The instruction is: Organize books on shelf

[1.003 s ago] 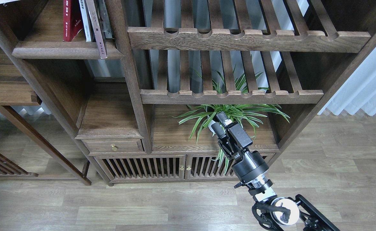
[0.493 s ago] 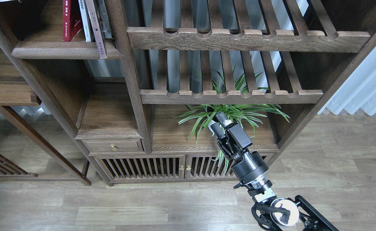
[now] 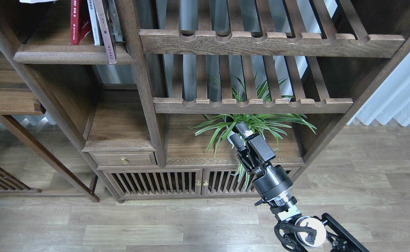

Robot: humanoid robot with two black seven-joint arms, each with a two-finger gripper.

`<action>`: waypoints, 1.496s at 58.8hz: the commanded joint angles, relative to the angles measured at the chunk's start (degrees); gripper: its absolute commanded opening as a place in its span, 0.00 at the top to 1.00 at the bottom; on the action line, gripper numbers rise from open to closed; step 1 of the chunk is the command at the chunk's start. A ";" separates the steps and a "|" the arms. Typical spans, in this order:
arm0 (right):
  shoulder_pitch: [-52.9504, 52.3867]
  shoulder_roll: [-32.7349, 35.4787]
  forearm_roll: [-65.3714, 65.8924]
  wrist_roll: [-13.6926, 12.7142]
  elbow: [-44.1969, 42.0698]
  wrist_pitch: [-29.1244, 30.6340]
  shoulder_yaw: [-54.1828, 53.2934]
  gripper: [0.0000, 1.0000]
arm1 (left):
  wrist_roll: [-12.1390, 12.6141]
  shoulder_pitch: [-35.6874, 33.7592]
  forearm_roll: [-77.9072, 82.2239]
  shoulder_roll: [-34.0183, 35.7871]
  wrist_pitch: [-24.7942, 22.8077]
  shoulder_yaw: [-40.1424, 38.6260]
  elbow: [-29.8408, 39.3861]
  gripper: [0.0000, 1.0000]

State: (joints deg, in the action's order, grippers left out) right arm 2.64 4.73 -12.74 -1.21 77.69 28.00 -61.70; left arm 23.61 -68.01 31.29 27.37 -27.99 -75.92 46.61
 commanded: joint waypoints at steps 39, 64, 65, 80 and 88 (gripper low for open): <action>0.08 0.02 0.00 0.07 0.71 0.00 -0.08 0.17 | -4.62 -6.35 8.00 -6.19 -0.01 6.83 -10.93 0.99; 0.08 -0.07 -0.26 0.07 0.80 0.00 -0.70 0.17 | -5.94 -5.73 7.91 -5.66 -0.01 10.17 -11.54 0.99; 0.08 -0.07 -0.26 0.07 0.80 0.00 -0.70 0.17 | -6.37 -5.73 7.82 -5.92 -0.01 10.09 -11.63 0.99; 0.17 0.10 -0.26 0.07 1.32 0.00 -0.79 0.17 | -7.79 -5.64 7.21 -6.37 -0.01 11.58 -13.13 0.98; 0.17 0.10 -0.18 -0.02 1.32 0.00 -0.87 0.14 | -8.05 -5.12 5.80 -6.72 -0.01 11.40 -13.13 0.84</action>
State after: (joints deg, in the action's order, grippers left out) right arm 2.84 4.78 -13.01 -1.15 79.00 28.00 -62.52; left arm 15.81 -73.64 38.41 21.04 -27.99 -64.46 33.48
